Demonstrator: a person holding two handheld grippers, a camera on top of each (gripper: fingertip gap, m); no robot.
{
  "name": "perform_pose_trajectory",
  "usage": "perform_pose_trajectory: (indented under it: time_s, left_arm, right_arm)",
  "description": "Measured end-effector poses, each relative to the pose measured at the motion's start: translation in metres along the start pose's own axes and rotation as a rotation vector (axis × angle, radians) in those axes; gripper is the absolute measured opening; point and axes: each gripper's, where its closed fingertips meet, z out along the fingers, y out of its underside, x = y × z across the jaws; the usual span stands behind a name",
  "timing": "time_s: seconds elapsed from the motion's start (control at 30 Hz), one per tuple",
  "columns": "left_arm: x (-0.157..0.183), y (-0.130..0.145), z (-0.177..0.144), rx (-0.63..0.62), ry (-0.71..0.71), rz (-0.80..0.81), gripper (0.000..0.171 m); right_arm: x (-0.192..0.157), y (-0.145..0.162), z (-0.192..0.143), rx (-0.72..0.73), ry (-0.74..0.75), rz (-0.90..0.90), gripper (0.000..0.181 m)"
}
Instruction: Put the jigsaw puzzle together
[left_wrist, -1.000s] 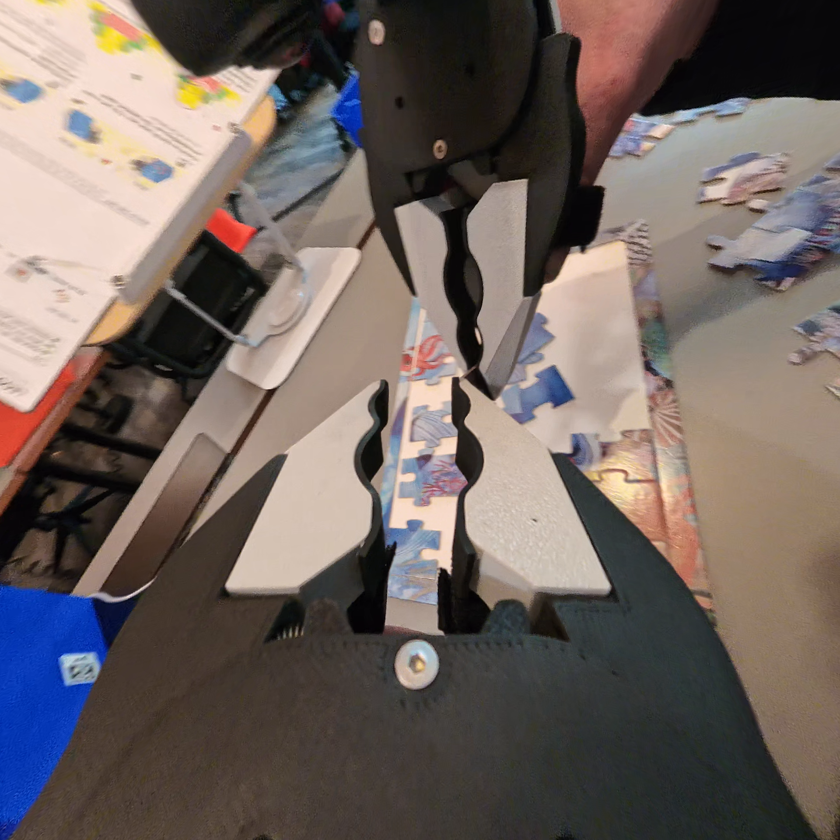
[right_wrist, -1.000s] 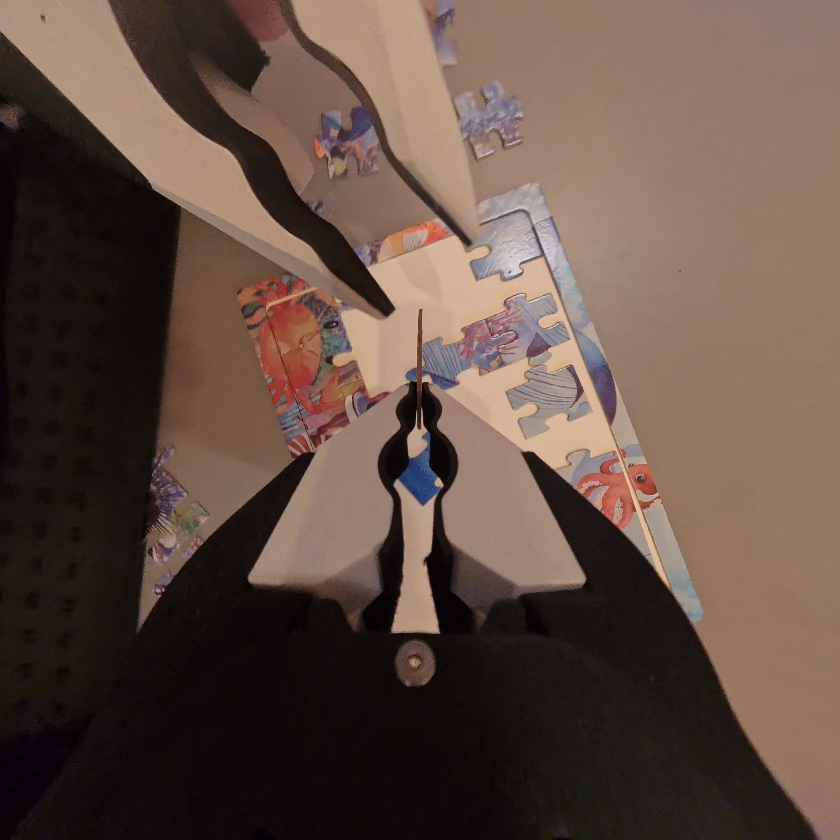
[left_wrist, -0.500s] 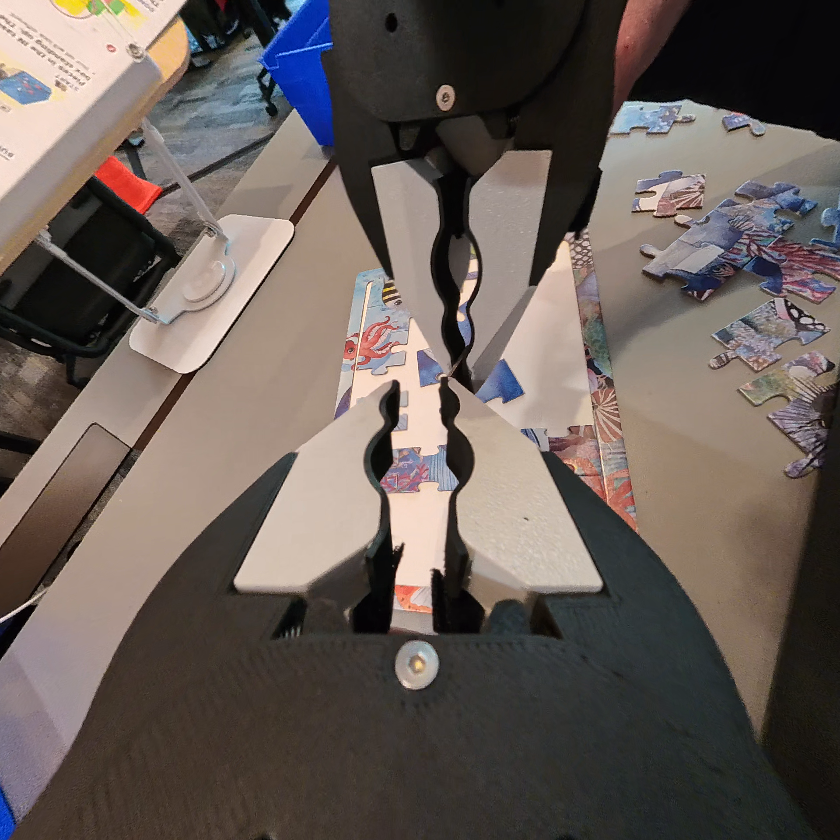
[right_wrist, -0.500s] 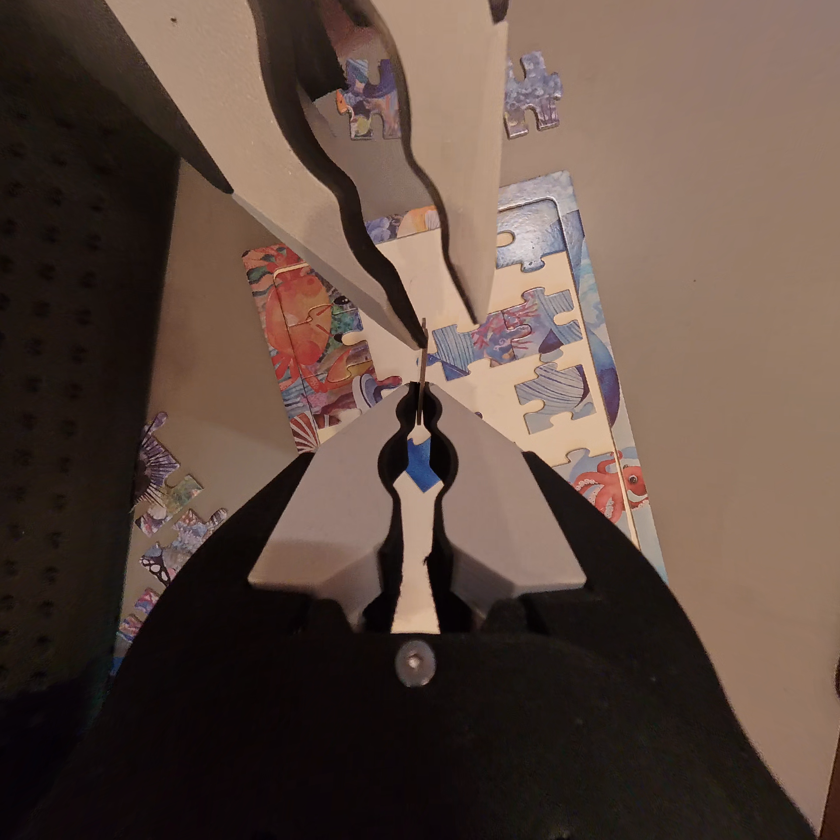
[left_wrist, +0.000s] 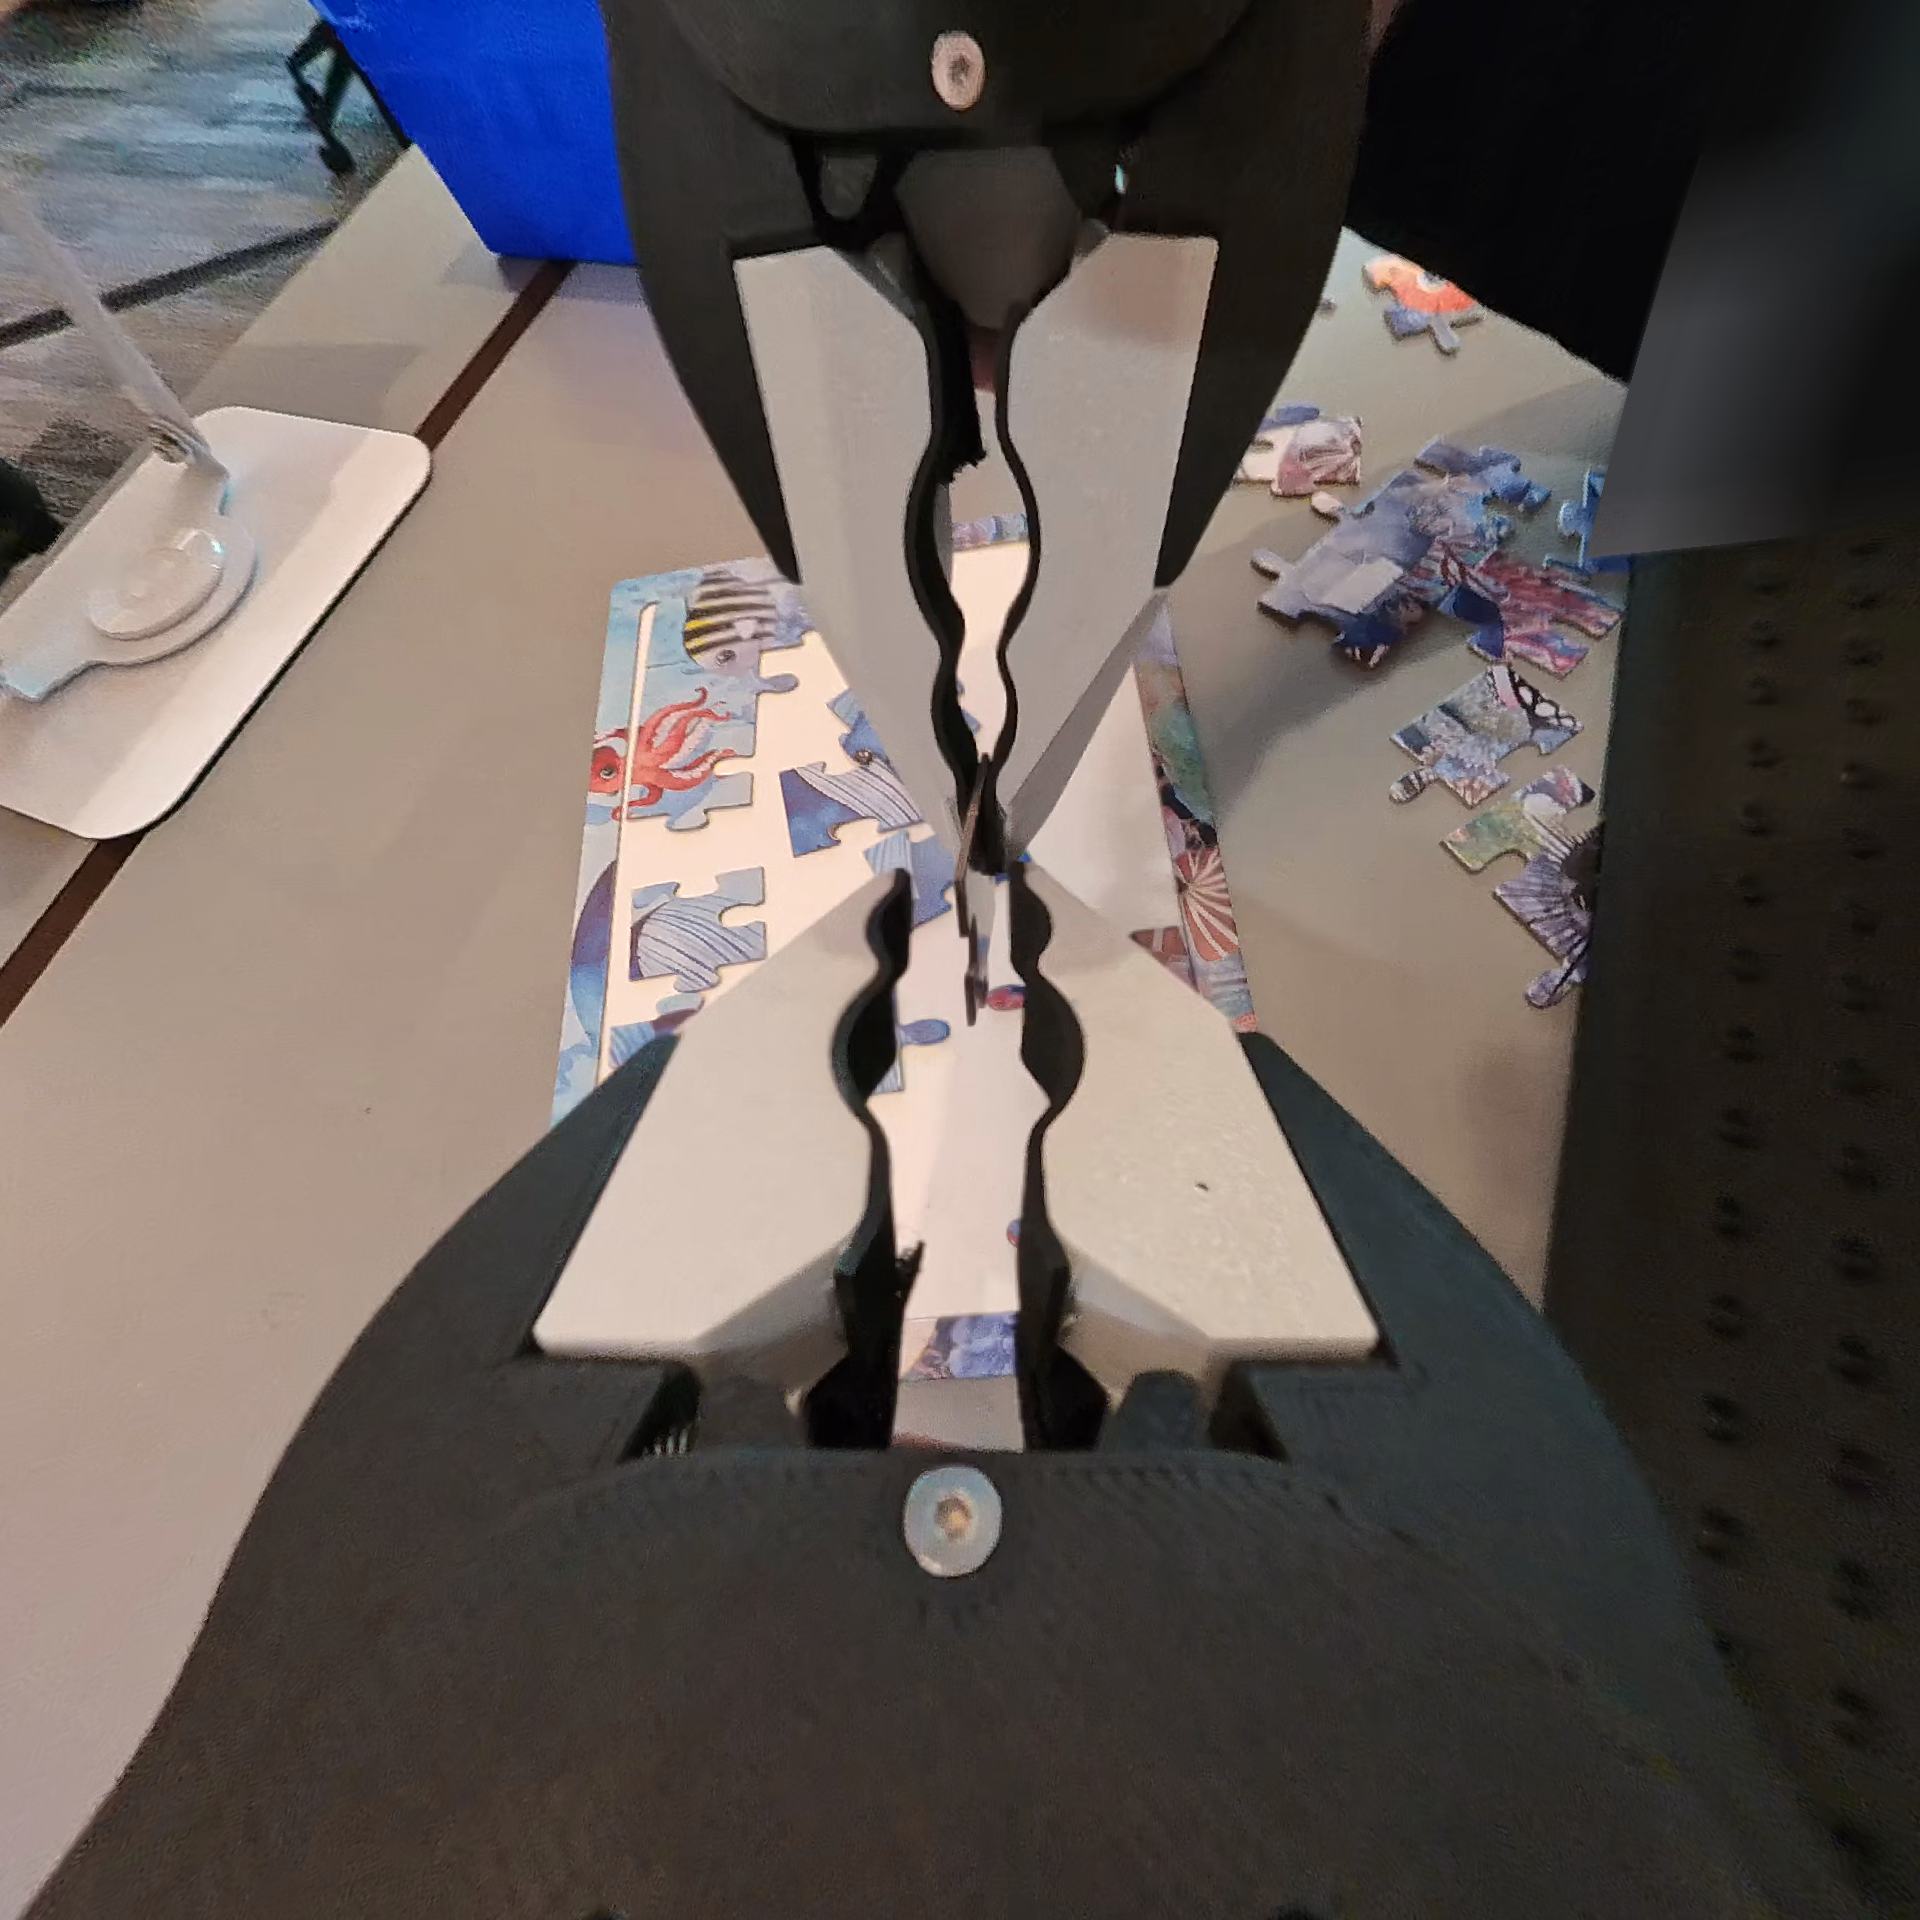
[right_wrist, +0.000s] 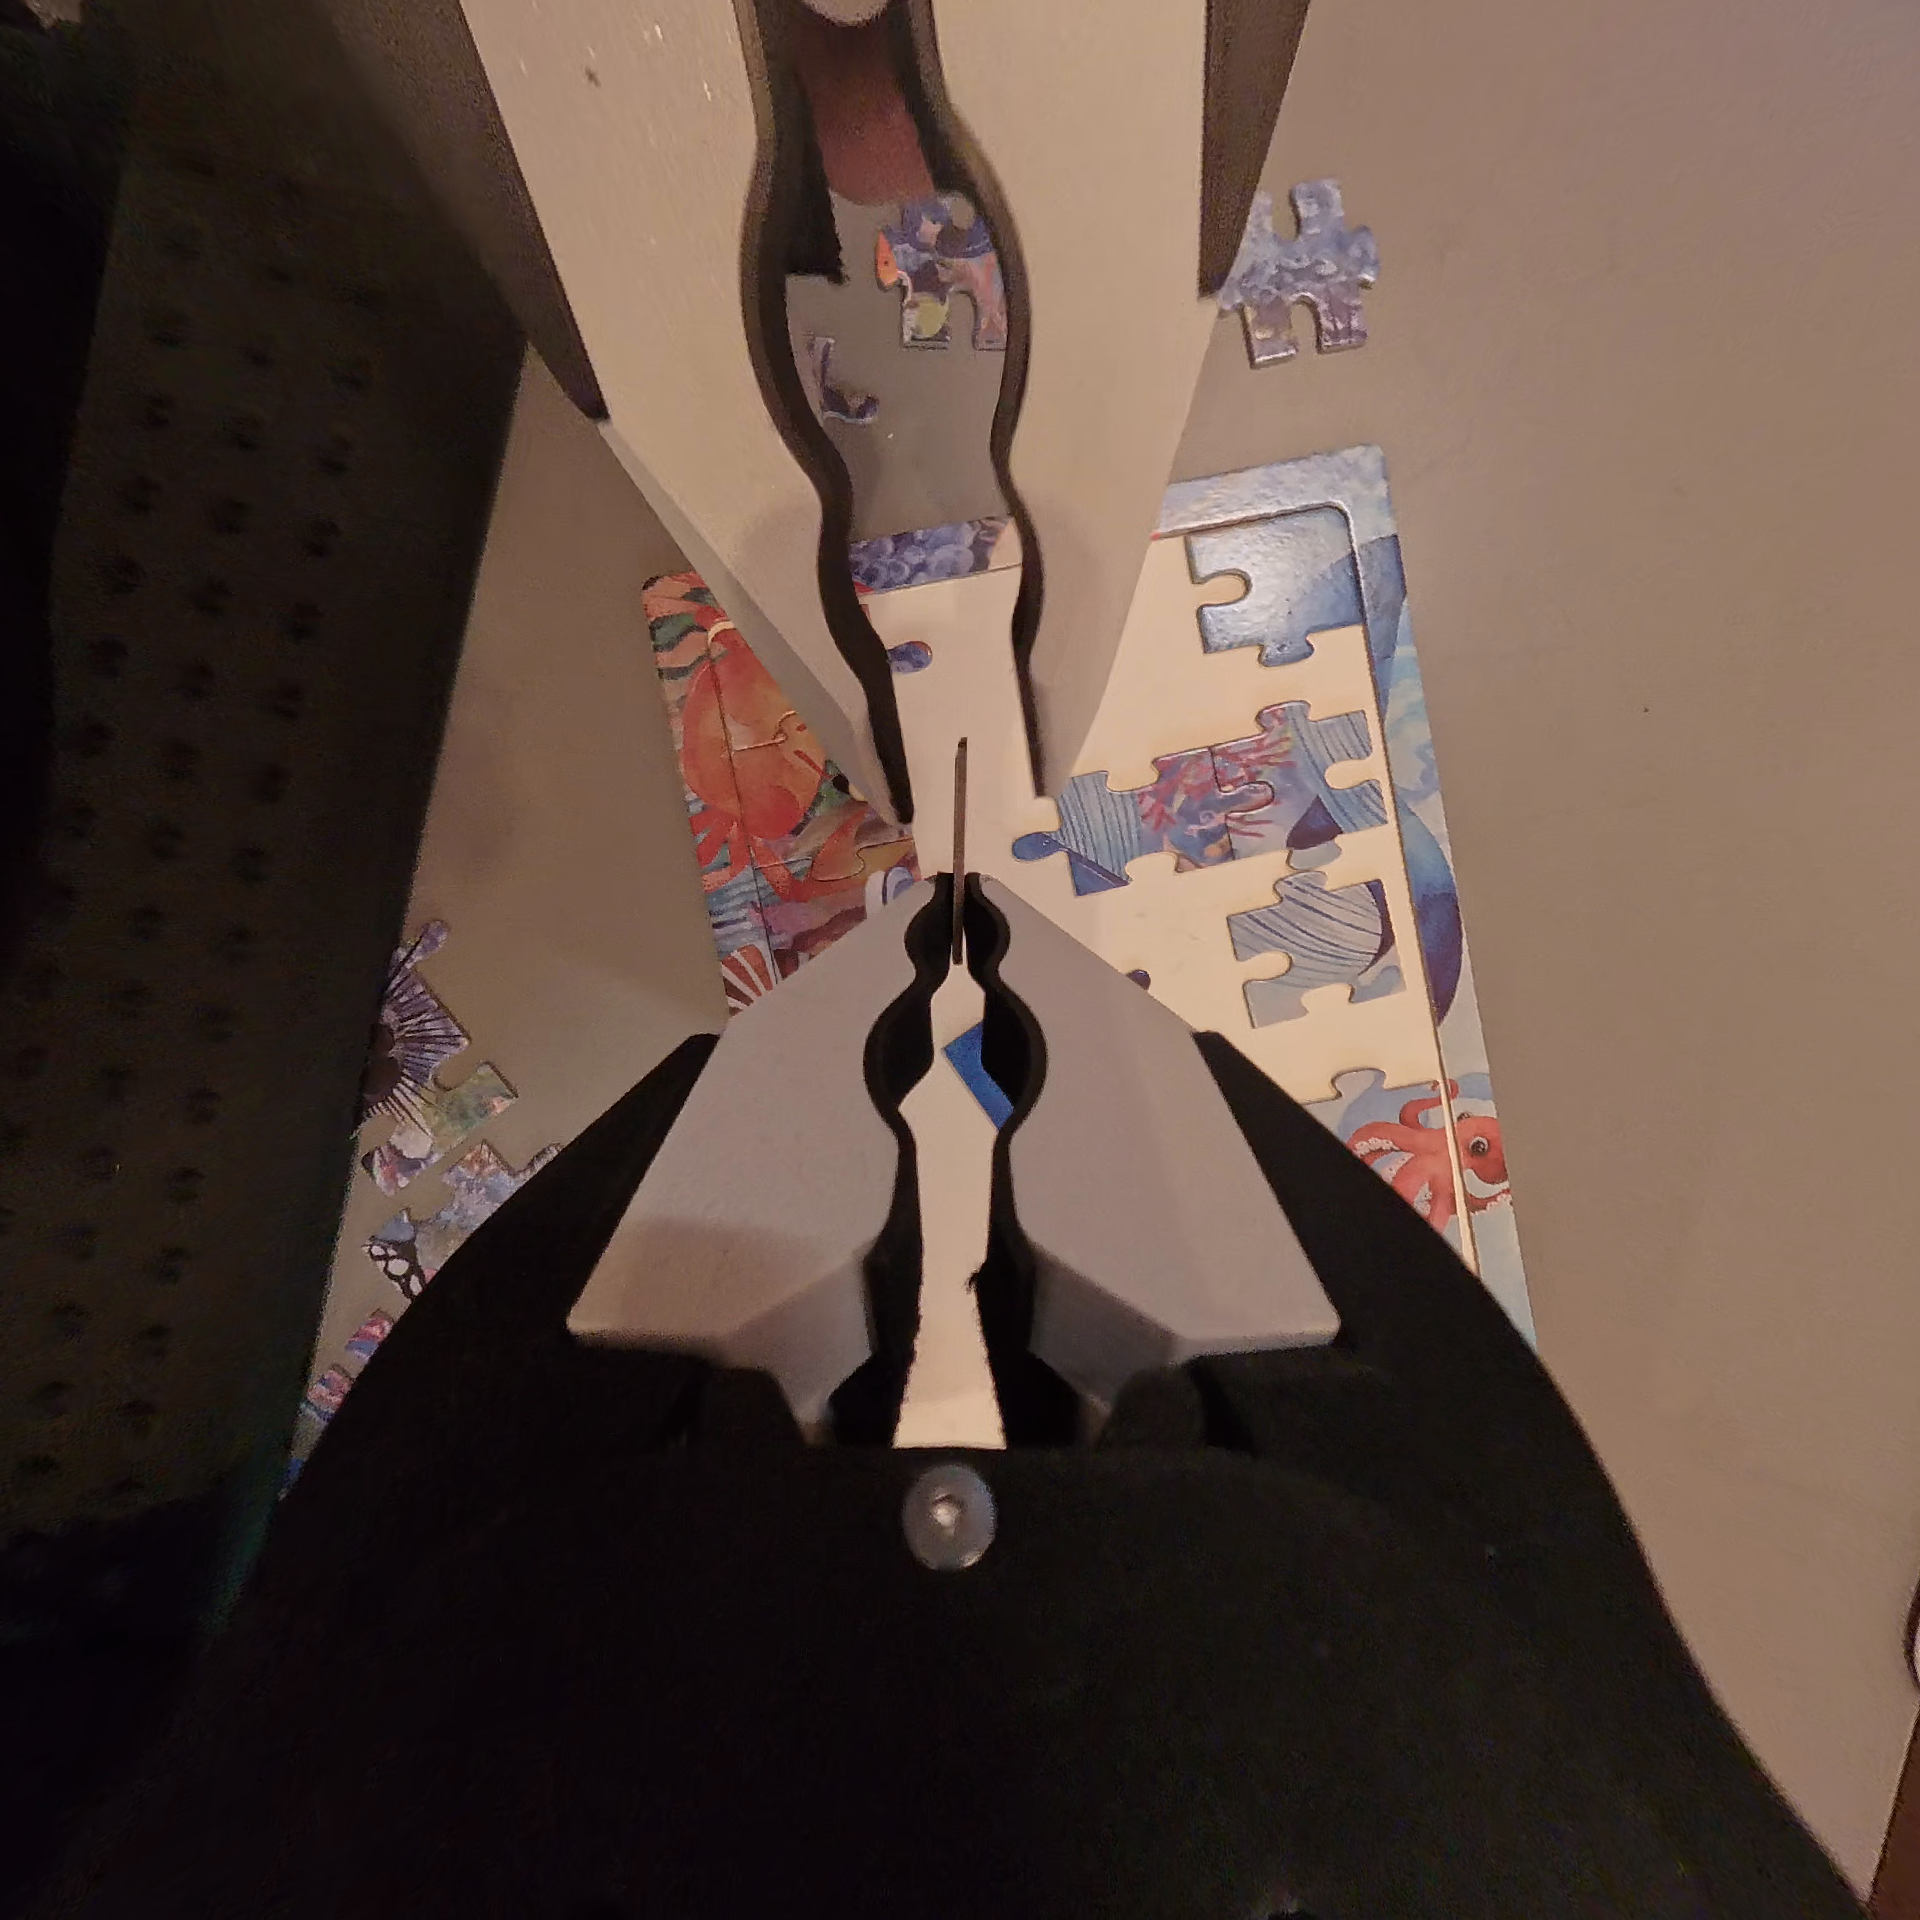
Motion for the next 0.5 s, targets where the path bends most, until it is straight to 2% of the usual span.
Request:
perform_pose_trajectory:
  time_s: [0.1,0.23,0.4,0.5]
  left_arm:
    - [0.008,0.004,0.005,-0.019,0.012,0.017,0.000]
    - [0.000,0.000,0.002,0.059,0.000,-0.066,0.000]
    - [-0.038,-0.030,-0.021,0.380,-0.045,-0.348,0.000]
    - [-0.054,-0.046,-0.031,0.541,-0.060,-0.479,0.000]
  right_arm:
    - [-0.004,-0.001,0.004,-0.018,-0.002,-0.028,0.000]
    - [0.004,-0.004,0.002,0.012,0.019,0.010,0.002]
    - [0.040,-0.014,-0.019,0.141,0.154,0.163,0.035]
    - [0.048,-0.020,-0.027,0.183,0.206,0.166,0.048]
